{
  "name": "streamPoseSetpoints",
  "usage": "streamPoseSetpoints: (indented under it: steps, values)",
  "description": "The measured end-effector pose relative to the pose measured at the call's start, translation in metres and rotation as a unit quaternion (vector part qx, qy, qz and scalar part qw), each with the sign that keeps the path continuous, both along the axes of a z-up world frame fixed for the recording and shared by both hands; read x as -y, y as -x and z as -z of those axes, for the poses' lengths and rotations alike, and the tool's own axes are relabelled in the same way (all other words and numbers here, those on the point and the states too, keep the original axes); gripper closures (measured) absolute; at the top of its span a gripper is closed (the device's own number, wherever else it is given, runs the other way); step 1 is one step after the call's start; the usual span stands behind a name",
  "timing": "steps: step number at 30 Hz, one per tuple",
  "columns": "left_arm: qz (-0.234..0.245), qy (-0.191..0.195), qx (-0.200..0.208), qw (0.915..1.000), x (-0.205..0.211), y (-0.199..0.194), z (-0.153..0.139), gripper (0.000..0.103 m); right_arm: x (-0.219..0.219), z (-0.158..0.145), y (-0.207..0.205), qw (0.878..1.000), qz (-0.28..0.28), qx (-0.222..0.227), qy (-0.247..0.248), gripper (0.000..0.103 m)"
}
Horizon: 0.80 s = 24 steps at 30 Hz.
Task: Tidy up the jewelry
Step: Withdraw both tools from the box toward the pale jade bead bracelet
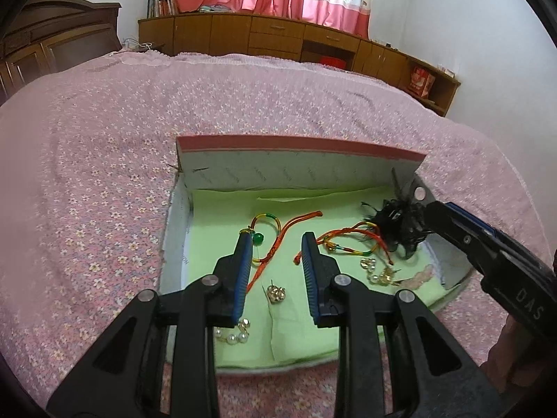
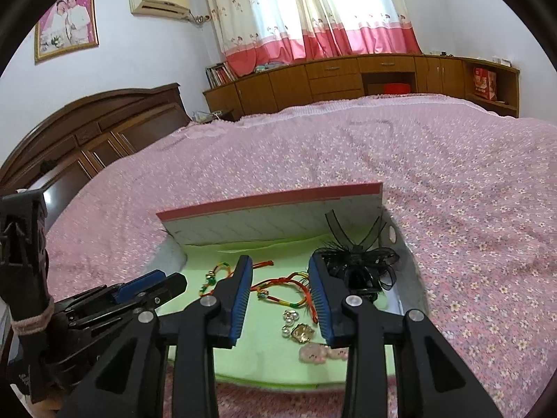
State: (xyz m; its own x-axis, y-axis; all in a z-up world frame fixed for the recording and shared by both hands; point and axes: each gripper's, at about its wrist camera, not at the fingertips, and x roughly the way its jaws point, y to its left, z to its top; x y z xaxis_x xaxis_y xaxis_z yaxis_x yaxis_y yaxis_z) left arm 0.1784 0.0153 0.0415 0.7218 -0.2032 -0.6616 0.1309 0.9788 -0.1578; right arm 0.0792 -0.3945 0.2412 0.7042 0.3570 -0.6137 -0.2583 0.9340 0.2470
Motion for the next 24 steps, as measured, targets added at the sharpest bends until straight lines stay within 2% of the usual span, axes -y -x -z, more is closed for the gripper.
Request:
streamPoseSetpoints:
  steps: [12,24]
  values:
    - [0.009,-0.001,0.005,0.9999,-0.01,0.029,-0.02,0.082,0.012,-0.026,0.045,1.0,-0.005,0.011,-0.004,0.065]
    - [0.012,0.003,-0.03,0.9995,-0.029,0.067,-0.007,0.082,0.019,-0.009,0.091,0.999,-0.023,-0.03,0.017,0.065]
